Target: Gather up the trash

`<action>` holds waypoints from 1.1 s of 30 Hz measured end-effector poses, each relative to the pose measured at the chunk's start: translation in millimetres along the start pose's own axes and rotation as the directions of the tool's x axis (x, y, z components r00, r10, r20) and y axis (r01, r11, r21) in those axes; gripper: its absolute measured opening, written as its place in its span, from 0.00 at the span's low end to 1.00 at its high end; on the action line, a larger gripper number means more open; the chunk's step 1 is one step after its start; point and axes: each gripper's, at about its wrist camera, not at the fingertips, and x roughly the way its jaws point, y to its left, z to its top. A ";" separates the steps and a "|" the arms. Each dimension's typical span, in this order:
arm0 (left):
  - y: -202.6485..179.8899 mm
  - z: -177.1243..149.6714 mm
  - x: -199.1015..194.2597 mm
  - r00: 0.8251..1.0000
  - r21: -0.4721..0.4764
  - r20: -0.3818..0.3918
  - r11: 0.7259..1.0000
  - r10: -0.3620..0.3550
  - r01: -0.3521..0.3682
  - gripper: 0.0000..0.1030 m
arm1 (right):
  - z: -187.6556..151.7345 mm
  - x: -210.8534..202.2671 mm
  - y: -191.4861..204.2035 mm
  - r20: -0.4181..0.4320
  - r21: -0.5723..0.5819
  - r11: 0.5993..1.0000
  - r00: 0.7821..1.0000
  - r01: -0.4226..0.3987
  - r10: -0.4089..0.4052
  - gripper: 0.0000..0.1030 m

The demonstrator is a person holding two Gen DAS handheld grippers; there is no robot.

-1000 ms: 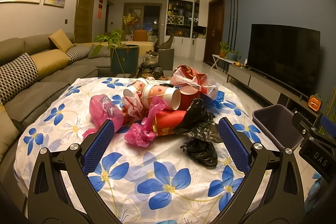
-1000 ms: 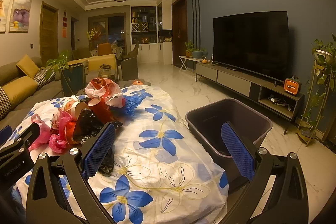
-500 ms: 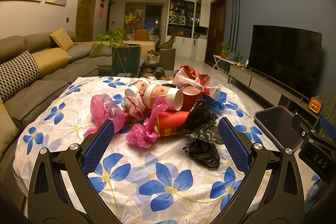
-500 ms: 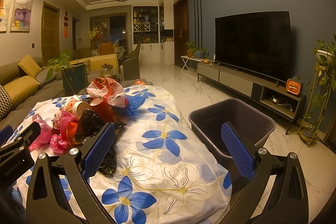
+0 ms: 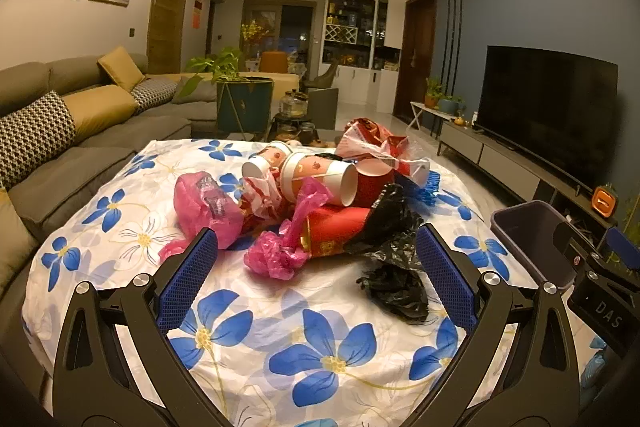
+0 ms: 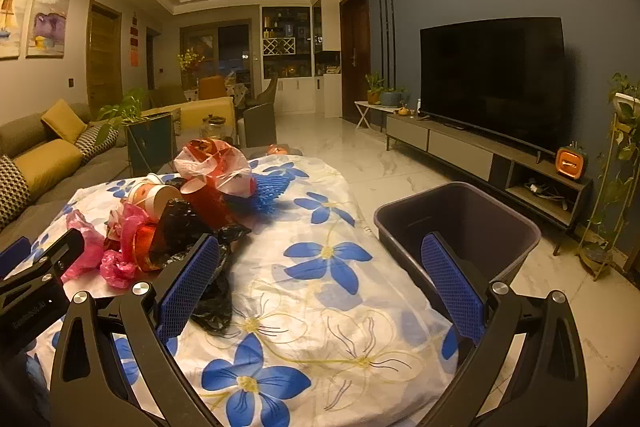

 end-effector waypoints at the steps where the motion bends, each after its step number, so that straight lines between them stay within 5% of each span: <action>1: 1.4 0.0 0.5 1.000 -0.003 0.002 1.000 0.000 0.000 0.95 | -0.4 0.9 0.4 0.003 0.005 1.000 1.000 -0.008 0.008 0.95; 7: 16.8 -1.6 3.0 1.000 -0.037 0.021 0.999 0.014 -0.013 0.95 | -6.8 9.9 11.2 0.019 -0.029 0.997 0.997 -0.075 0.075 0.95; 16: 61.4 -12.9 15.6 0.995 -0.107 0.008 0.990 0.098 -0.097 0.94 | -25.5 52.5 40.0 -0.120 -0.007 0.973 0.966 -0.231 0.228 0.95; 19: 73.4 -15.1 20.6 0.992 -0.122 0.000 0.985 0.124 -0.123 0.93 | -28.8 61.7 53.7 -0.102 -0.014 0.970 0.965 -0.244 0.241 0.95; 25: 88.4 -18.2 32.8 0.990 -0.130 0.011 0.982 0.138 -0.136 0.90 | -34.1 87.9 78.1 -0.091 -0.063 0.969 0.968 -0.238 0.232 0.86; 33: 91.3 -19.6 53.5 0.995 -0.134 -0.001 0.986 0.096 -0.095 0.84 | -45.5 130.1 88.1 -0.190 -0.041 0.963 0.949 -0.265 0.252 0.60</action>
